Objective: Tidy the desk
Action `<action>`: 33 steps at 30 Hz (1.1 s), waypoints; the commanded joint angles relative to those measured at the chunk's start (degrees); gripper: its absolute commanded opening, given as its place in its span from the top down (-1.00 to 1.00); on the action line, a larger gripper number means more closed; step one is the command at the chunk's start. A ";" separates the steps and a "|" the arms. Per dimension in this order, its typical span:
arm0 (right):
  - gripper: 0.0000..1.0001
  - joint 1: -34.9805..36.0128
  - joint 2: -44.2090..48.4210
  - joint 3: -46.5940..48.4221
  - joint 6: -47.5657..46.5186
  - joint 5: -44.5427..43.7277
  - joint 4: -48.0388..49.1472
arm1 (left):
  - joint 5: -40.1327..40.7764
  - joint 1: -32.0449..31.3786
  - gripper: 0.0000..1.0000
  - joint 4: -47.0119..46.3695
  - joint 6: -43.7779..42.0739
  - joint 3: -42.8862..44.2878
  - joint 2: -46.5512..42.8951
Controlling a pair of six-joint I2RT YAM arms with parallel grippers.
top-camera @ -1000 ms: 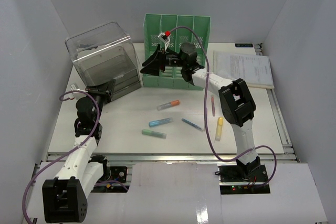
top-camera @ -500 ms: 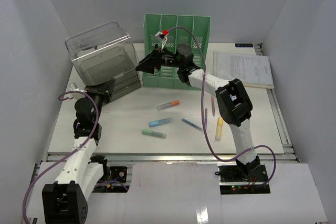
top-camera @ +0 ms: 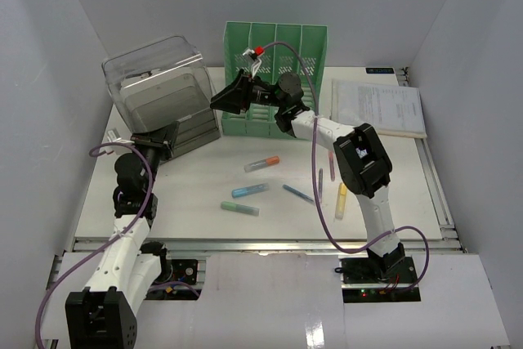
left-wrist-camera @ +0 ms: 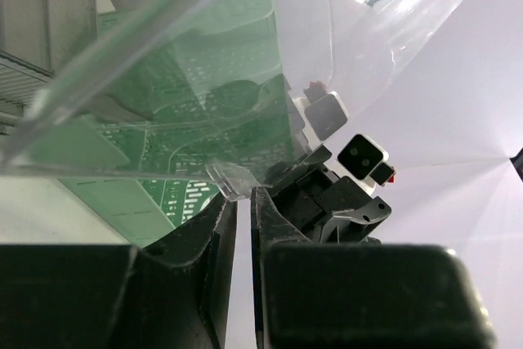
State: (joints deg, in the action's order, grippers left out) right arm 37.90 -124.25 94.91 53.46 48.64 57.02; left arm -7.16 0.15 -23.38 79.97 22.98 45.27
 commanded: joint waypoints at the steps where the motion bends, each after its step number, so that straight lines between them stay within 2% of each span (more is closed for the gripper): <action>1: -0.20 2.09 3.16 -1.36 3.92 3.56 8.26 | -1.77 -0.24 -0.14 5.06 -1.41 3.83 -1.02; 3: -0.18 2.09 4.01 -1.75 3.94 3.48 8.17 | -2.34 -0.26 -0.36 6.46 -3.06 4.46 -1.79; 5: -0.17 2.09 4.55 -1.87 3.88 3.48 7.99 | -4.01 -0.27 -0.48 6.80 -6.44 4.47 -3.28; 9: -0.15 1.75 5.83 -2.19 3.85 3.38 7.76 | -7.38 -0.24 -0.60 7.53 -14.24 4.01 -6.38; 12: -0.15 1.30 6.56 -2.19 4.02 3.13 7.75 | -8.48 -0.24 -0.65 11.59 -21.68 3.92 -10.00; 14: -0.15 0.88 6.89 -2.14 4.31 2.99 7.75 | -8.31 -0.44 -0.47 13.78 -24.22 2.65 -12.62; 19: -0.15 -0.07 7.89 -1.66 4.78 2.56 7.67 | -7.49 -0.61 0.54 19.57 -22.86 -2.24 -16.70; 20: -0.15 -0.28 8.31 -1.66 4.99 2.43 7.67 | -7.35 -0.68 0.63 20.54 -21.90 -3.27 -17.39; 25: -0.15 -0.63 9.37 -1.97 5.41 2.09 7.73 | -3.75 -0.65 0.72 21.49 -18.70 -6.64 -18.87; 29: -0.16 -0.63 10.00 -2.83 5.91 1.77 8.04 | -0.58 -0.68 0.72 14.89 -15.16 -10.19 -17.49; 33: -0.16 -0.55 10.80 -3.63 5.91 1.53 7.86 | 3.66 -0.64 0.70 5.87 -13.46 -11.54 -12.46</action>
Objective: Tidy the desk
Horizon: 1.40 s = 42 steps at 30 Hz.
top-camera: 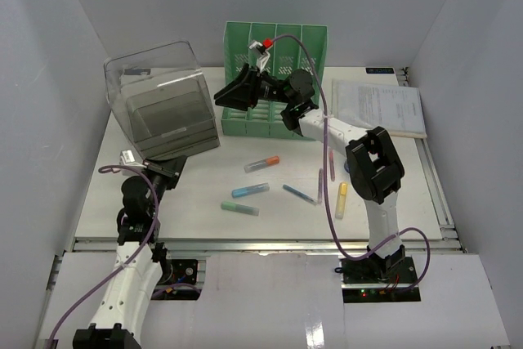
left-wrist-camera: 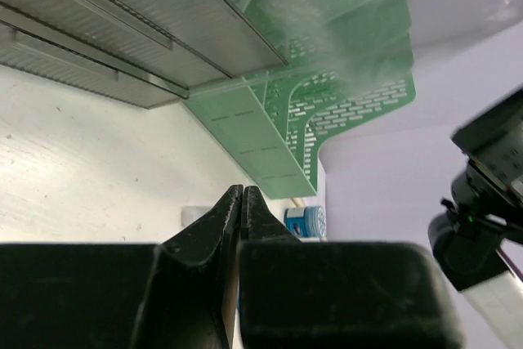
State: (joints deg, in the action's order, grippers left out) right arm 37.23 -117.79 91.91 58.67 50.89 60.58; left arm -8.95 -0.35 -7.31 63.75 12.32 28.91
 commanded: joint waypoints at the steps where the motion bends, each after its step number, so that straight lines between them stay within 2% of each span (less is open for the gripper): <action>1: -0.16 0.12 4.42 -0.78 0.64 -0.80 4.20 | 6.49 -0.16 0.69 -12.82 2.88 -0.74 5.64; 5: -0.16 0.38 4.50 -0.95 0.57 -0.80 4.19 | 8.10 -0.17 0.61 -21.12 2.96 1.55 11.60; 7: -0.16 0.41 4.48 -1.34 0.57 -0.58 4.34 | 10.42 -0.15 0.61 -21.55 2.81 2.38 13.44; 10: -0.18 0.29 4.75 -1.88 -1.89 0.88 2.26 | 9.50 -0.09 0.58 -19.14 0.51 4.05 12.48; 12: -0.20 0.20 4.65 -2.40 -4.56 1.06 -1.51 | 10.51 -0.17 0.37 -15.58 -0.84 4.61 10.60; 14: -0.23 0.12 4.38 -3.16 -9.17 1.17 -7.54 | 13.96 -0.18 -0.02 -9.59 -0.59 3.71 7.34; 17: -0.27 0.36 5.36 -4.56 -14.93 1.09 -15.47 | 16.13 -0.09 -0.21 -11.08 2.46 1.06 7.34; 22: -0.44 0.21 12.76 -9.82 -30.50 0.72 -28.58 | 14.52 -0.09 -0.21 -21.28 7.18 2.28 19.46; 25: -0.53 0.12 16.76 -14.96 -36.39 0.52 -31.39 | 13.35 -0.09 -0.21 -24.23 7.70 4.63 25.09; 30: -0.66 0.17 19.61 -18.45 -37.89 1.06 -31.93 | 13.94 0.09 -0.18 -25.21 8.83 7.48 28.46; 42: -0.65 0.12 19.79 -19.58 -35.38 2.36 -29.38 | 15.73 0.26 0.03 -24.33 13.14 9.99 32.34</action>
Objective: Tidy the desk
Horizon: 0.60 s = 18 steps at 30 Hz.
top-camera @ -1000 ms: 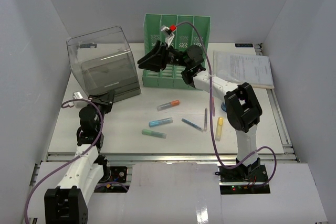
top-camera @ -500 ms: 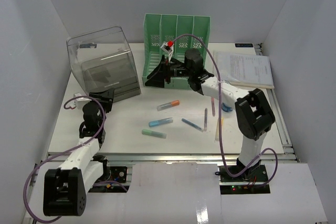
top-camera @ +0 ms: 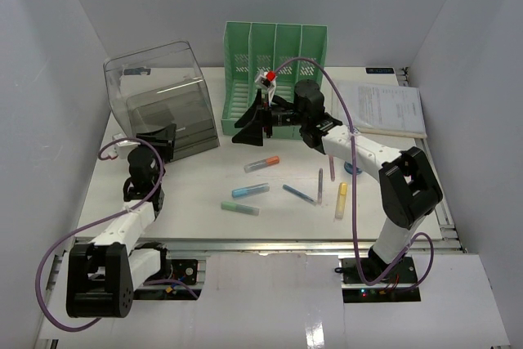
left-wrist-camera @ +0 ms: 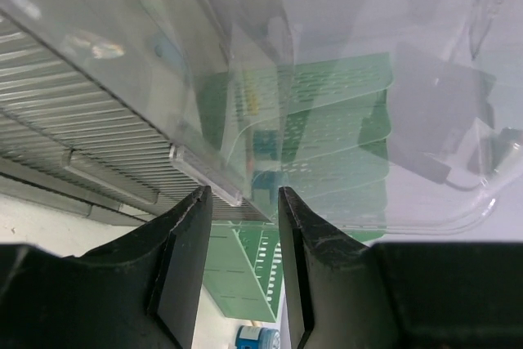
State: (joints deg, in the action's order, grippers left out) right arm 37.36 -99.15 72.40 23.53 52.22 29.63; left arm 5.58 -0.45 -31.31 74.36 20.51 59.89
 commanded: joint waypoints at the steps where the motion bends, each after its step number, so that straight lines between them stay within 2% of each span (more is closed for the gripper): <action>1: -0.65 -0.01 1.21 -0.12 -0.14 1.04 1.57 | 0.93 0.36 0.03 -0.33 2.75 2.06 2.17; 10: -0.64 -0.01 0.43 0.10 0.96 1.05 2.48 | 0.85 0.47 -0.02 0.82 3.35 3.77 3.98; 13: -0.64 -0.01 -0.09 0.21 1.69 1.13 3.07 | 1.11 2.39 0.11 0.78 3.53 4.18 4.85; 18: -0.63 -0.01 -0.81 0.91 1.78 1.43 3.05 | 0.69 3.23 0.44 -0.79 3.82 4.04 6.42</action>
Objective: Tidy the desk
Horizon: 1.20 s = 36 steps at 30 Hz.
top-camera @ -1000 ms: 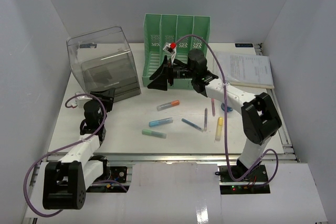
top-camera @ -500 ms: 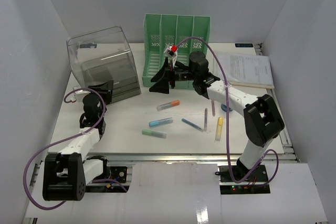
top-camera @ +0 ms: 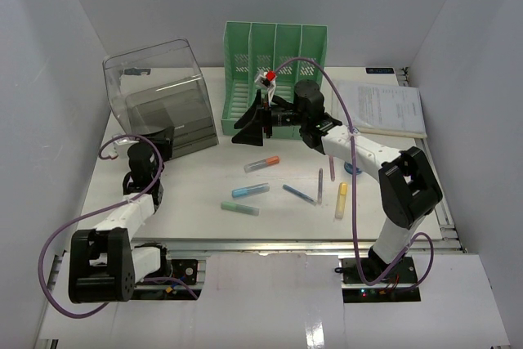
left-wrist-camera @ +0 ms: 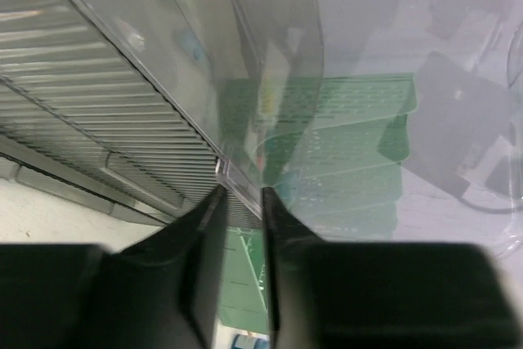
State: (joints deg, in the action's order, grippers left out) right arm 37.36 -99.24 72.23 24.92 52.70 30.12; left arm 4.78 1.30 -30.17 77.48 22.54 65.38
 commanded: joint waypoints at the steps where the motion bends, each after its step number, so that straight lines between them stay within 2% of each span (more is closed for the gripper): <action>1: -0.63 -0.01 -0.96 1.28 0.39 1.04 2.52 | 1.22 1.60 0.52 -2.33 0.78 1.89 1.01; 3: -0.63 -0.01 -1.59 1.98 0.31 1.18 2.48 | 0.73 1.77 0.68 -2.98 0.82 1.63 0.96; 9: -0.67 -0.01 -4.79 6.49 0.13 1.28 0.06 | -2.30 1.95 0.90 -3.67 -0.48 1.19 -1.20; 12: -0.87 0.16 -7.25 10.67 0.21 -0.19 -3.15 | -4.66 1.86 1.00 -3.15 -0.14 1.02 -3.64; 14: -0.80 0.37 -9.30 14.59 0.11 -2.01 -6.11 | -6.95 1.95 1.00 -2.30 0.08 0.77 -5.52; 18: -0.80 1.07 -12.17 19.79 0.60 -2.82 -6.63 | -8.72 1.90 1.00 0.02 0.64 -0.46 -10.81; 25: -0.81 1.31 -15.44 20.87 3.61 -4.57 -2.55 | -10.96 1.95 1.00 3.41 1.82 -1.08 -17.62; 36: -0.80 2.32 -19.63 23.84 7.81 -4.83 2.62 | -12.74 1.95 1.00 5.03 3.05 -0.98 -20.63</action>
State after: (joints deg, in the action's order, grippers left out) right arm 38.90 -118.45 92.03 30.44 48.03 27.11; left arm -5.64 3.27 -23.98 79.94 21.04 46.55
